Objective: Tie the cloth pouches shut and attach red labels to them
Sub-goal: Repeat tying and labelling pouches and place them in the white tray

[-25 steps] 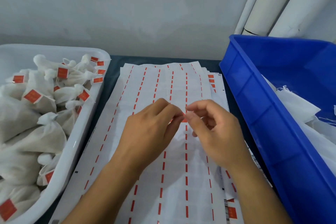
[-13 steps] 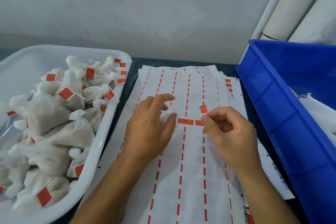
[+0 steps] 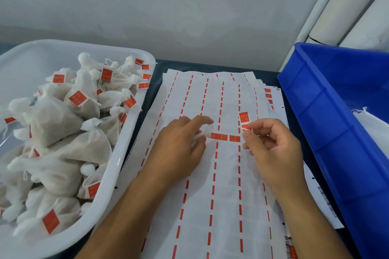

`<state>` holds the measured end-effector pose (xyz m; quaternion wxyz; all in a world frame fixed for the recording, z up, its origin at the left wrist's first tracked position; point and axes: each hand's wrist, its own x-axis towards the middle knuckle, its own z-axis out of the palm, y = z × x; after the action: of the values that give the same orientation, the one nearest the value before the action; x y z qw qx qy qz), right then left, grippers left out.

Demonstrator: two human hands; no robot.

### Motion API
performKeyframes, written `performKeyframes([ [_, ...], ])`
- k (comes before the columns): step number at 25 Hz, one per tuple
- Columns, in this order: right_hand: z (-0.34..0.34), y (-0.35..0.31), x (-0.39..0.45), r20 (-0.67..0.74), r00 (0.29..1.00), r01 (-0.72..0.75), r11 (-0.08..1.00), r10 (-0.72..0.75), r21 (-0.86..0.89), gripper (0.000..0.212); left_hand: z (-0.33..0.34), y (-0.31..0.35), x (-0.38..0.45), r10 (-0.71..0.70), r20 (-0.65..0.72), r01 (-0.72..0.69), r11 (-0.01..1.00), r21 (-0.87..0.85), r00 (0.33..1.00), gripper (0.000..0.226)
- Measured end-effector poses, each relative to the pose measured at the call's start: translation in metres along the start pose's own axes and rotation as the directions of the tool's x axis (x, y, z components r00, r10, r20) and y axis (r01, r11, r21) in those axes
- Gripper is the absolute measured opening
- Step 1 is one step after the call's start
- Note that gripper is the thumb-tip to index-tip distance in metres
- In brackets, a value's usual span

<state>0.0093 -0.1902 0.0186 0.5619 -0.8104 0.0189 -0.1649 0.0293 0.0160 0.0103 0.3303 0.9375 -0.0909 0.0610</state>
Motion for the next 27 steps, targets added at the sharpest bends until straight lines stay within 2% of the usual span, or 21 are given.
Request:
performKeyframes([
  [6,-0.001,0.002,0.000,-0.016,1.000,-0.006,1.000,0.006,0.009,0.010,0.003,0.007,-0.005,0.016,0.109,-0.005,0.995,-0.101,0.994,0.027],
  [10,-0.001,0.000,0.002,0.009,1.000,-0.021,0.997,0.020,0.073,0.017,0.003,0.012,-0.007,0.039,0.083,-0.021,0.978,-0.206,0.996,0.026],
  [13,-0.003,-0.001,0.002,0.032,0.999,-0.046,0.986,0.042,0.160,0.013,0.004,0.016,-0.008,0.043,0.049,-0.025,0.946,-0.322,0.998,0.027],
  [16,-0.005,-0.003,0.002,0.089,0.993,-0.103,0.955,0.081,0.279,0.007,0.006,0.023,-0.008,-0.007,0.020,0.016,0.845,-0.534,1.000,0.027],
  [19,-0.007,-0.003,0.003,0.167,0.980,-0.166,0.917,0.111,0.362,0.013,0.005,0.027,-0.008,-0.054,0.081,0.096,0.715,-0.693,0.995,0.029],
  [23,-0.010,-0.006,0.001,0.301,0.953,-0.147,0.937,0.048,0.316,0.016,0.002,0.029,-0.011,-0.024,0.145,0.120,0.697,-0.707,0.989,0.033],
  [27,-0.009,-0.009,-0.002,0.391,0.920,-0.109,0.963,0.003,0.248,0.019,0.000,0.030,-0.014,0.069,0.214,0.099,0.720,-0.687,0.974,0.039],
])
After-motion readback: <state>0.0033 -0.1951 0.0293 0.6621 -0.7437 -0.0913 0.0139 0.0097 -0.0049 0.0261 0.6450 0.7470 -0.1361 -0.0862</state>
